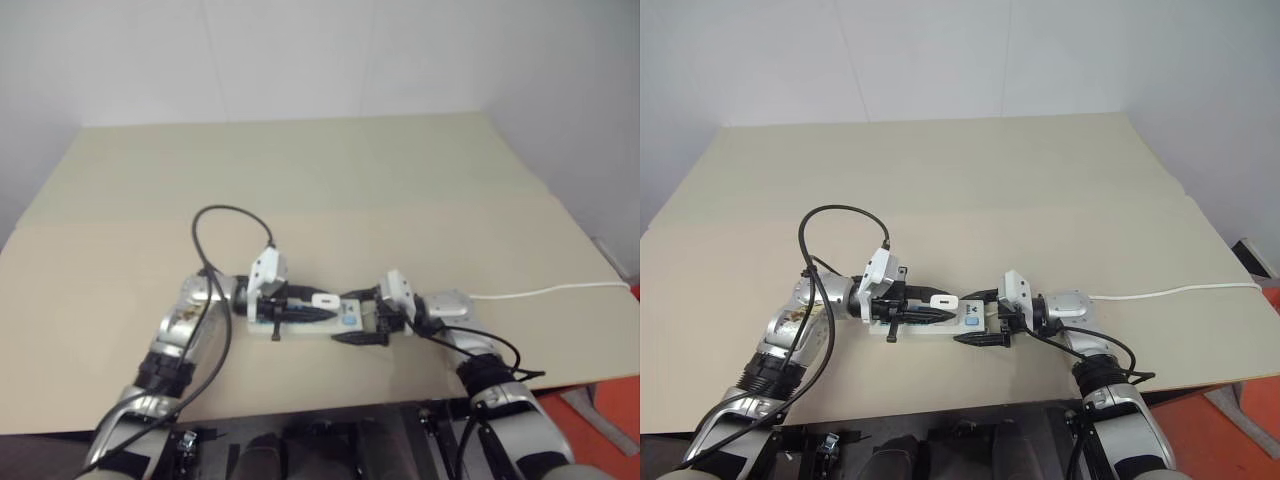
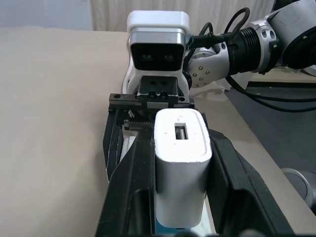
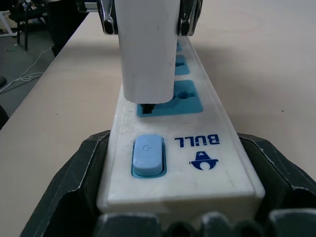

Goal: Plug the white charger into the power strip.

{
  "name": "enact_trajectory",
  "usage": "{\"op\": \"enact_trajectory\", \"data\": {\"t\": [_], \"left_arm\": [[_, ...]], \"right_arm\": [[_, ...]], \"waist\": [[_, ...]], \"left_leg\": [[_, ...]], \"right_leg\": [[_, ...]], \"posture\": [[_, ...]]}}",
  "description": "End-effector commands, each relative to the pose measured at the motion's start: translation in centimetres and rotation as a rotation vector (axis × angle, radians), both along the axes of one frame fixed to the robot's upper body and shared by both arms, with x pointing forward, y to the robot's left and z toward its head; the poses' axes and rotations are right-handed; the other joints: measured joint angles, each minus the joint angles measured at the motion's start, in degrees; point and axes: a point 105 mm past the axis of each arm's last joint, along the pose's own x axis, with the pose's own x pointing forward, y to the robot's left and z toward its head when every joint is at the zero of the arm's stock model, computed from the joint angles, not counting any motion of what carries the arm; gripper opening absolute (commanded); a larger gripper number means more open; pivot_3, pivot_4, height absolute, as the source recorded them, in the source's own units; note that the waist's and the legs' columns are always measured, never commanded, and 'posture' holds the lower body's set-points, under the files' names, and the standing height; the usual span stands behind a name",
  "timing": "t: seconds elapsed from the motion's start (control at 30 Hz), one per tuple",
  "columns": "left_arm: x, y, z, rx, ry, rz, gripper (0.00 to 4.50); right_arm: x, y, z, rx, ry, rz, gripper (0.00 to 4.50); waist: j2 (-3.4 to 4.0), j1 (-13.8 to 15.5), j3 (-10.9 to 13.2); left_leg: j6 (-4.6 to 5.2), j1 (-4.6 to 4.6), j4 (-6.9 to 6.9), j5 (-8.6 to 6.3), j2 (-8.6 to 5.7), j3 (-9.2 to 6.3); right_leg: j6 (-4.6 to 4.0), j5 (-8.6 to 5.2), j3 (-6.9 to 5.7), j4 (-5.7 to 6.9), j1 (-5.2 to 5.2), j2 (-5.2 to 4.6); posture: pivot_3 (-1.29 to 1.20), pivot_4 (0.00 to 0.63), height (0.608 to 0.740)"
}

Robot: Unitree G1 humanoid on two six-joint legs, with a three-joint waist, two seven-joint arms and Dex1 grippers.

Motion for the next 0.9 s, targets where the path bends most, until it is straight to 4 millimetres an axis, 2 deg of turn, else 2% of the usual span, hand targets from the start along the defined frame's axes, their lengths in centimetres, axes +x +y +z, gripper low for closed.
{"op": "enact_trajectory", "data": {"t": [0.03,0.9], "left_arm": [[-0.1,0.5,0.0,-0.002,-0.021,0.014,1.01],[-0.6,2.9,-3.9,0.118,0.043,0.086,1.01]], "right_arm": [[-1.0,0.6,-1.4,-0.020,0.066,0.034,3.42],[-1.0,0.6,-1.4,-0.026,0.070,0.040,3.42]], "waist": [[0.00,-0.06,0.00],[0.00,-0.20,-0.21]], "left_leg": [[0.00,0.00,-0.01,0.00,0.00,0.00],[0.00,0.24,-0.15,-0.01,0.31,0.03]], "right_leg": [[0.00,0.00,0.00,-0.01,0.00,0.00],[-0.13,0.08,0.05,-0.22,0.20,0.31]], "posture": [[0.00,0.150,0.740],[0.00,0.150,0.740]]}}
